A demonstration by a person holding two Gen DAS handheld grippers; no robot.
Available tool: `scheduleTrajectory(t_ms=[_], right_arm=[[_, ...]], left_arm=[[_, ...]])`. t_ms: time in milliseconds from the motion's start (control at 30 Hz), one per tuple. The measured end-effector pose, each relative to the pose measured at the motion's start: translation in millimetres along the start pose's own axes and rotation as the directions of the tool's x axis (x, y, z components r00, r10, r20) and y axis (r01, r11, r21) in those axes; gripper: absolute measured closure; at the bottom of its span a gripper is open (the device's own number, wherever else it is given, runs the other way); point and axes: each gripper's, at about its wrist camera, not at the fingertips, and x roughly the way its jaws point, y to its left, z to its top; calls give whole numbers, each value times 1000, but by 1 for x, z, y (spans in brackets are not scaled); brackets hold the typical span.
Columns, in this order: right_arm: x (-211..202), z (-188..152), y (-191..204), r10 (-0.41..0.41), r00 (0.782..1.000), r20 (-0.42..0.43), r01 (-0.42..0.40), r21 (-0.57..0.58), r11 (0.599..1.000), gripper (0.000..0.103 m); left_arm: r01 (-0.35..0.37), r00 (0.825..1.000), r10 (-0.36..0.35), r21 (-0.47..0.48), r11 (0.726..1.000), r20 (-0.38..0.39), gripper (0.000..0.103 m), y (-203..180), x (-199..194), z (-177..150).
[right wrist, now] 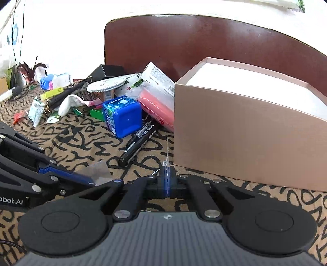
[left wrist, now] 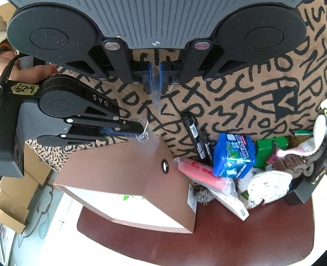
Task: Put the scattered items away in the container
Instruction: 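Carry the clear plastic bag with the left tool over the brown box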
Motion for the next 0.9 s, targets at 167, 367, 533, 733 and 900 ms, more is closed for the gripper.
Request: scheduleTrajectory(t_ms=[167, 367, 533, 733, 900], right_arm=[[-15, 4, 2, 28, 999, 25, -29, 17, 999, 102], [-40, 16, 1, 25, 996, 81, -25, 8, 1000, 102], [-65, 33, -8, 3, 988, 154, -4, 4, 1000, 102], [-86, 56, -30, -46, 974, 224, 48, -1, 999, 102], [-88, 71, -56, -110, 962, 251, 110, 13, 994, 102]], left_arm=[[-11, 999, 11, 9, 1000, 33, 101, -1, -13, 9], [-11, 997, 8, 31, 999, 82, 101, -8, -31, 30], [7, 989, -15, 54, 999, 145, 101, -20, -43, 60], [47, 975, -65, 88, 995, 212, 101, -45, -48, 103], [61, 973, -80, 94, 994, 214, 101, -63, -30, 137]])
